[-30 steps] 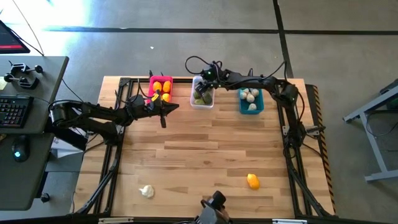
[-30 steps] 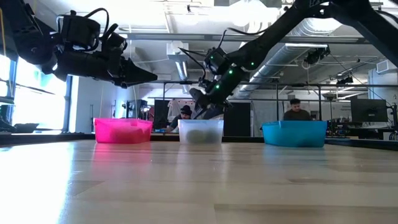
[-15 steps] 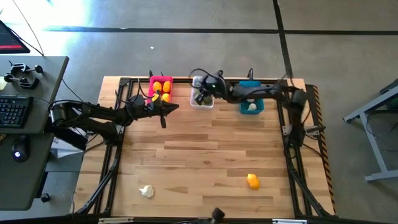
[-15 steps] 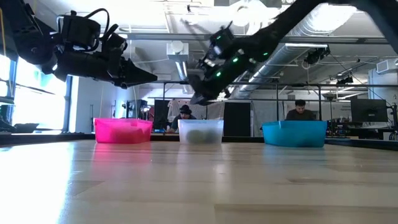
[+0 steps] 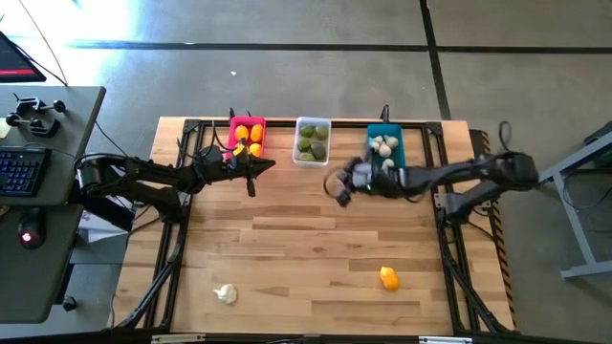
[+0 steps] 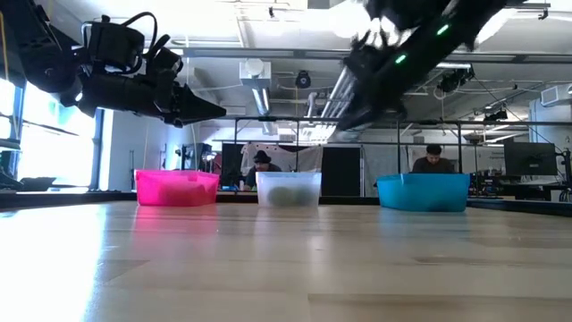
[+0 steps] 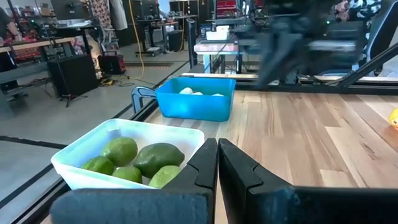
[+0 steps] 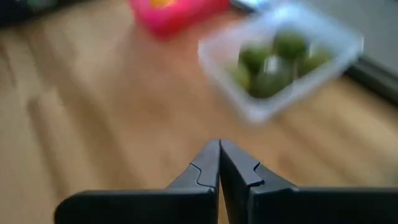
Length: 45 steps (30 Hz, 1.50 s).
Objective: Sort produce into baskets
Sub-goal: Put the lemon into the pink bin
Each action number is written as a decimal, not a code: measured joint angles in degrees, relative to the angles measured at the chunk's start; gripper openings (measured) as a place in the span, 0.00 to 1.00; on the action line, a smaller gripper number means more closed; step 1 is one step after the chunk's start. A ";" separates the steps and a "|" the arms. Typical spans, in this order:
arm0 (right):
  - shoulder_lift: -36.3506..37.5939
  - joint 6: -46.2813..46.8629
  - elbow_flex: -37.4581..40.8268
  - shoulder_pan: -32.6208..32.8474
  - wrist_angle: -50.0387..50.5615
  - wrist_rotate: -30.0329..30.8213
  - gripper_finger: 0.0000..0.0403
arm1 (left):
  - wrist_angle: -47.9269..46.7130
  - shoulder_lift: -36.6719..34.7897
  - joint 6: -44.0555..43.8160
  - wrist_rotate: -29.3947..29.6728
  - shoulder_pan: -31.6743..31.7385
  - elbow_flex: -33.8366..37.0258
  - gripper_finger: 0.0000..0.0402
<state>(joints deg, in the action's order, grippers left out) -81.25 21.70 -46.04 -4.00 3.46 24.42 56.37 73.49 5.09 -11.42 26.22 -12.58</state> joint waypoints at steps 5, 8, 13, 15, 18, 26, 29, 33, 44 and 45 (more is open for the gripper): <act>4.41 14.66 -1.53 9.47 20.06 1.48 0.00 | 0.01 0.00 0.05 0.00 -0.01 0.00 0.00; 4.91 23.26 -2.16 14.20 27.92 -2.95 0.00 | -0.02 0.00 0.03 0.00 0.00 0.00 0.00; 4.77 35.68 -2.18 22.03 35.86 -11.99 0.00 | 0.01 0.00 0.05 0.00 -0.02 0.00 0.00; 4.74 39.41 -2.18 25.36 36.40 -15.05 0.00 | 0.01 0.00 0.04 0.00 -0.01 0.00 0.00; 4.74 46.18 -2.21 29.55 36.09 -20.60 0.00 | 0.01 0.00 0.03 0.02 0.00 0.00 0.00; 4.73 70.88 -2.21 37.79 36.01 -31.09 0.21 | 0.01 0.00 0.03 0.00 -0.02 0.00 0.00; 4.72 77.92 -2.21 40.03 35.62 -31.94 0.38 | 0.01 0.00 -0.22 0.00 -0.02 0.00 0.00; 4.14 83.27 -2.23 42.51 35.71 -31.95 0.60 | 0.01 0.00 -0.34 0.02 -0.02 0.00 0.00; -4.63 81.05 -2.23 46.54 29.48 -28.59 0.76 | 0.01 0.00 -0.36 0.00 -0.02 0.00 0.00; -5.33 80.44 -2.23 46.78 29.16 -28.33 0.76 | 0.01 0.00 -0.36 0.02 -0.02 0.00 0.00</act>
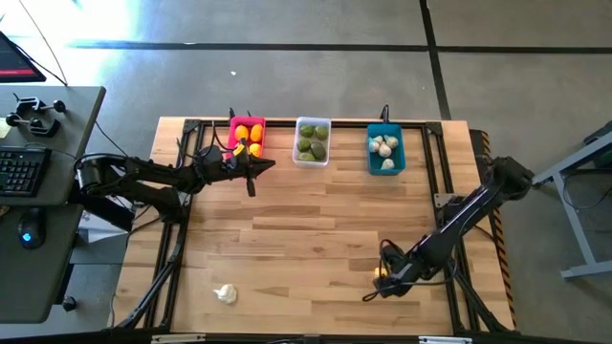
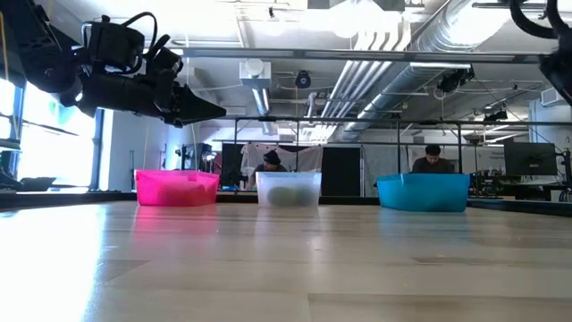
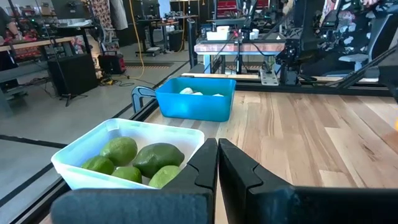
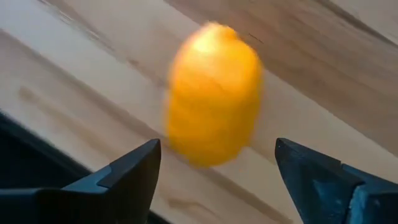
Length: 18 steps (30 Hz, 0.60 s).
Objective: Sort produce into baskets
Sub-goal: Put the lemon into the pink bin
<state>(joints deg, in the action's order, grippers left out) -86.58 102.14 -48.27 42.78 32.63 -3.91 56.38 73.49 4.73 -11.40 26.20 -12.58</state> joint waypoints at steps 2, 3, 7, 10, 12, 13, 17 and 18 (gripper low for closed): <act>-1.39 -0.15 0.00 0.35 -0.07 0.03 0.76 | 0.00 0.00 0.00 0.00 0.01 0.00 0.00; -2.10 -0.21 0.00 0.44 -0.05 0.05 0.76 | 0.00 0.00 -0.02 -0.02 0.02 0.00 0.00; -4.39 -0.67 0.00 0.47 -0.66 0.58 0.76 | 0.00 0.00 -0.22 -0.02 0.00 0.00 0.00; -5.46 -2.26 0.00 0.47 -0.75 2.84 0.76 | 0.00 0.00 -0.22 -0.01 0.01 0.00 0.00; -5.85 -3.85 0.00 0.47 -0.71 4.26 0.76 | 0.00 0.00 -0.21 0.00 0.02 0.00 0.00; -5.92 -5.13 -0.02 0.47 -0.72 4.47 0.76 | 0.00 0.00 -0.22 -0.02 0.01 0.00 0.00; -5.95 -11.24 -0.04 0.44 -0.55 5.98 0.69 | -0.02 0.00 -0.29 -0.02 0.02 0.00 0.00; -5.95 -12.60 -0.04 0.33 -0.60 6.10 0.66 | -0.02 -0.01 -0.70 -0.02 0.01 0.00 0.00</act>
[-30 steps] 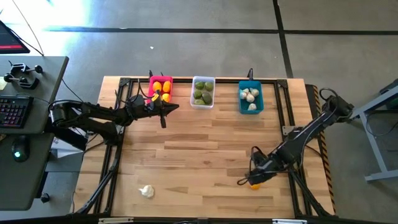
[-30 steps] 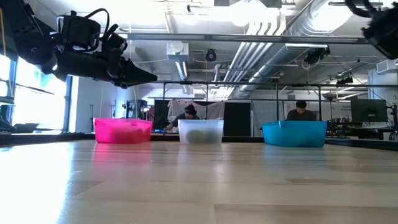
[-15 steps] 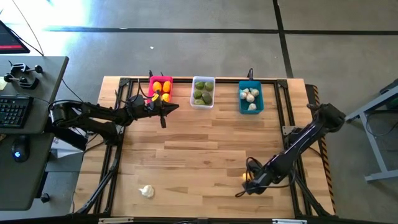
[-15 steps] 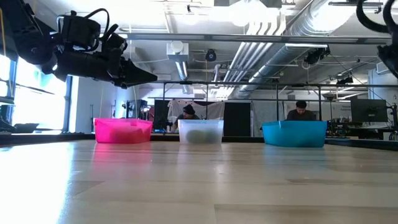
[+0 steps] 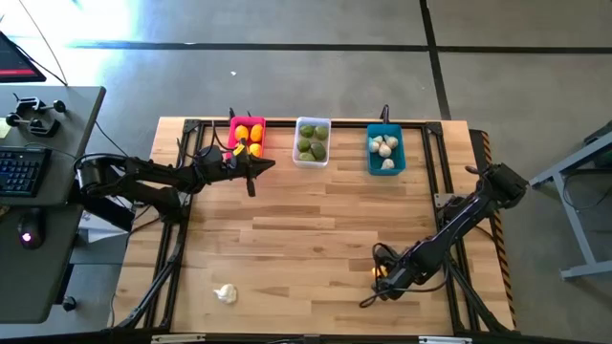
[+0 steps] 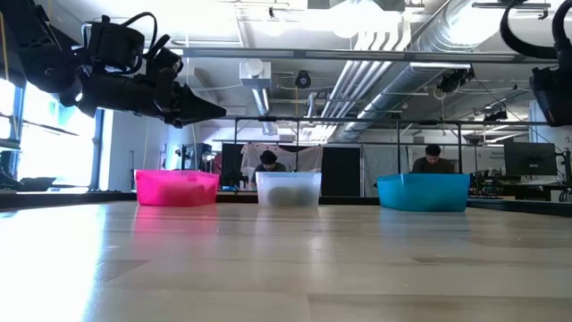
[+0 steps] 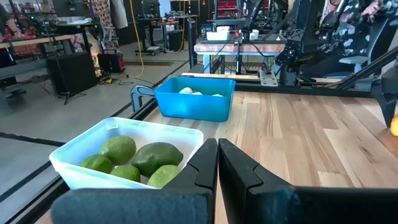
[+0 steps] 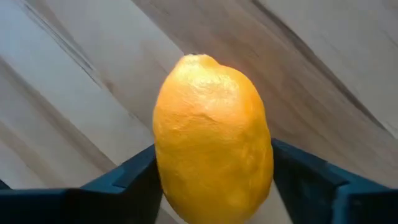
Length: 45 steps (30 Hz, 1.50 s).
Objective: Sort produce into baskets
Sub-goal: Put the lemon into the pink bin
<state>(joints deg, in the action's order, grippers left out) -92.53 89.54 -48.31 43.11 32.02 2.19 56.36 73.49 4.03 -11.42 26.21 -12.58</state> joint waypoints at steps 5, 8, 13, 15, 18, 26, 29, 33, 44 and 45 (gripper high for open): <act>0.84 -6.19 0.00 -1.34 -2.41 -0.80 0.45 | -0.62 0.01 -1.45 -2.28 0.01 0.00 0.00; 1.95 -12.78 0.00 -3.53 -6.17 1.05 0.45 | -0.85 0.01 -2.12 -8.47 0.01 0.00 0.00; 2.10 -26.13 0.00 -10.52 -8.66 7.35 0.45 | -1.17 0.00 -6.75 -17.21 -1.06 -1.35 0.00; 2.10 -33.11 0.00 -14.02 -10.64 9.11 0.45 | -1.64 0.00 -6.79 -17.20 -2.85 -2.27 0.01; 2.10 -44.46 0.00 -19.79 -15.63 11.53 0.45 | -3.56 0.00 -5.43 -17.00 -5.83 -4.12 0.04; 2.10 -74.82 0.00 -32.84 -40.30 17.00 0.45 | -7.23 -0.01 -5.21 -14.81 -11.53 -8.10 0.21; 2.10 -82.47 0.00 -36.10 -46.74 15.89 0.45 | -7.26 -0.01 -5.31 -11.36 -13.09 -8.71 0.29; 2.10 -87.72 0.00 -39.36 -51.48 12.18 0.45 | -7.43 -0.01 -6.15 -7.11 -14.96 -9.85 0.40; 2.08 -92.48 0.04 -41.27 -55.03 8.70 0.45 | -16.95 1.81 -3.47 0.04 -18.22 -18.82 0.60; 2.08 -92.58 0.04 -41.27 -55.35 8.68 0.45 | -17.69 2.67 -2.71 0.21 -18.44 -19.87 0.61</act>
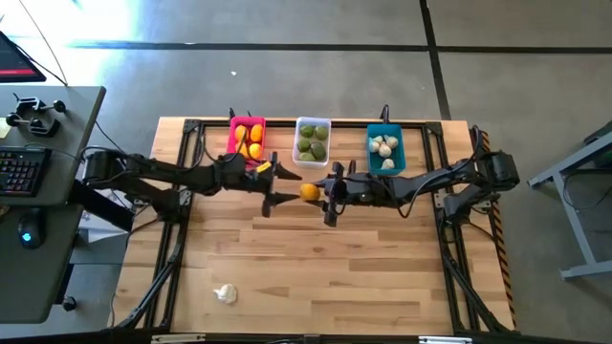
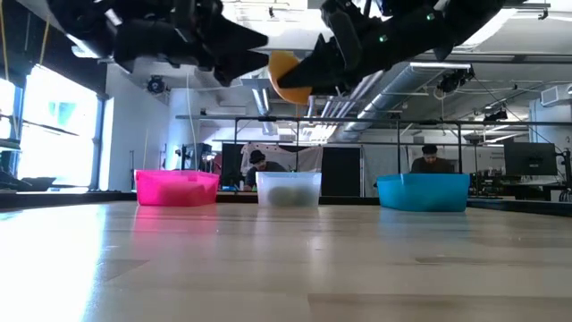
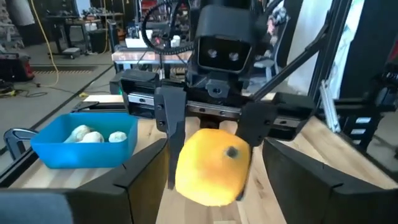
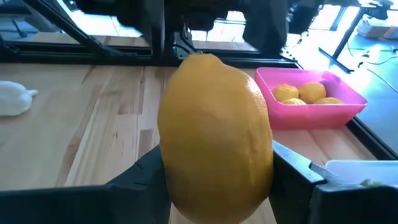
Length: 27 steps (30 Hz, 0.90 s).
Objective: Sort produce into baskets
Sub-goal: Put the lemon into the pink bin
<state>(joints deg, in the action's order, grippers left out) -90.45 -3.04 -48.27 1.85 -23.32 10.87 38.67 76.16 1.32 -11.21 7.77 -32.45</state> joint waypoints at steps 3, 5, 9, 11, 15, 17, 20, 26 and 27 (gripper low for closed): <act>0.00 -0.04 0.00 0.00 -0.60 0.01 0.45 | -0.58 2.45 1.67 0.17 -0.84 -2.32 0.62; 0.00 -0.45 0.00 0.00 -0.58 0.02 0.45 | -0.58 3.63 2.66 0.14 -1.23 -3.38 0.62; 0.00 -0.60 0.00 0.00 -0.96 0.02 0.45 | -0.69 5.04 3.95 0.12 -1.51 -4.37 0.62; 0.00 -1.07 0.00 0.00 -1.36 0.02 0.45 | -1.09 5.50 4.33 0.11 -1.61 -4.76 0.62; -0.04 -1.54 0.02 0.02 -1.69 -0.03 0.45 | -1.45 5.60 4.83 0.17 -1.97 -4.81 0.60; -0.04 -1.55 0.02 0.04 -1.76 -0.23 0.45 | -1.43 5.60 4.96 0.25 -2.08 -4.81 0.57; -0.04 -1.61 0.02 0.04 -1.81 -0.34 0.45 | -1.53 5.60 5.35 0.38 -2.14 -4.81 0.49; -0.09 -1.94 0.24 0.09 -1.78 -0.35 0.45 | -1.31 6.75 6.76 -0.08 -2.15 -4.81 0.37; -0.09 -1.71 0.24 0.09 -1.80 -0.35 0.48 | -1.22 6.76 6.91 -0.10 -2.17 -4.81 0.35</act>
<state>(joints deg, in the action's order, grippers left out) -90.54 -4.75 -48.03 1.93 -25.12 10.52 37.45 82.91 8.22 -11.31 5.61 -37.26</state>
